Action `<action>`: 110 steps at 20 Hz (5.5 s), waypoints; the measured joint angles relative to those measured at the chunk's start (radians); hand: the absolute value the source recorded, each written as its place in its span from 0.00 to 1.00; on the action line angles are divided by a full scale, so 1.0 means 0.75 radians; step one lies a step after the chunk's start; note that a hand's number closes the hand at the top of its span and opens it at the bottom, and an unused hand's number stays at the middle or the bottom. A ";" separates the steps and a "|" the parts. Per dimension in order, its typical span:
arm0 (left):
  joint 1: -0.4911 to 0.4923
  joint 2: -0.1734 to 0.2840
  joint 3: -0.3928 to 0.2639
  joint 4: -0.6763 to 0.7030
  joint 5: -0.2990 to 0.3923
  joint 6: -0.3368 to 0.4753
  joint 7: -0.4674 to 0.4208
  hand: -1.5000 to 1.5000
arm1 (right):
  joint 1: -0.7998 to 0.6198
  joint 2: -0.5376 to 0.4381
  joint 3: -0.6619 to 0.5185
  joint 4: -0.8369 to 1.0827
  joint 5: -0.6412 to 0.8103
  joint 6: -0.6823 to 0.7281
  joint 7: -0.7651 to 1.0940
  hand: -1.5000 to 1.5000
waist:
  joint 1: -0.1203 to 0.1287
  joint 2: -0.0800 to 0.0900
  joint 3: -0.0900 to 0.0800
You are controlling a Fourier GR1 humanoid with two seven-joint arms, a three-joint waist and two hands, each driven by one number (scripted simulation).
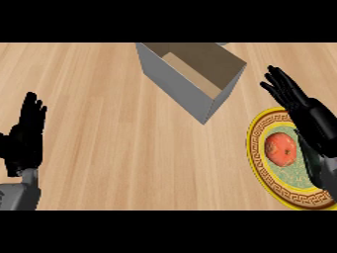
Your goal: Pick the eggplant from the plate and place it in the cardboard box
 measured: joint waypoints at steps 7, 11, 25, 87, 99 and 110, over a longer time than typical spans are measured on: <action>0.008 0.088 -0.116 0.002 -0.143 -0.059 0.022 0.50 | -0.069 -0.067 -0.250 0.320 -0.110 -0.041 0.073 1.00 | 0.021 -0.008 -0.005; 0.038 0.114 -0.175 -0.014 -0.183 -0.098 0.046 0.50 | -0.017 -0.101 -0.338 0.517 -0.029 -0.271 0.164 0.00 | 0.023 -0.013 -0.001; 0.122 0.105 -0.236 -0.123 -0.259 -0.125 0.125 0.50 | 0.024 -0.414 -0.273 0.729 0.175 0.043 0.205 0.00 | 0.032 -0.032 -0.002; 0.170 -0.135 0.028 -0.227 -0.537 -0.375 0.183 0.50 | 0.090 -0.013 -0.386 0.454 0.999 0.815 0.771 1.00 | 0.020 -0.041 -0.011; 0.192 -0.158 0.039 -0.237 -0.565 -0.391 0.173 0.50 | 0.097 -0.008 -0.373 0.482 1.254 0.532 0.549 1.00 | 0.024 -0.043 -0.016; 0.162 -0.184 0.018 -0.259 -0.578 -0.411 0.201 0.50 | -0.175 -0.055 -0.304 0.629 1.536 0.185 0.266 1.00 | 0.065 -0.025 0.000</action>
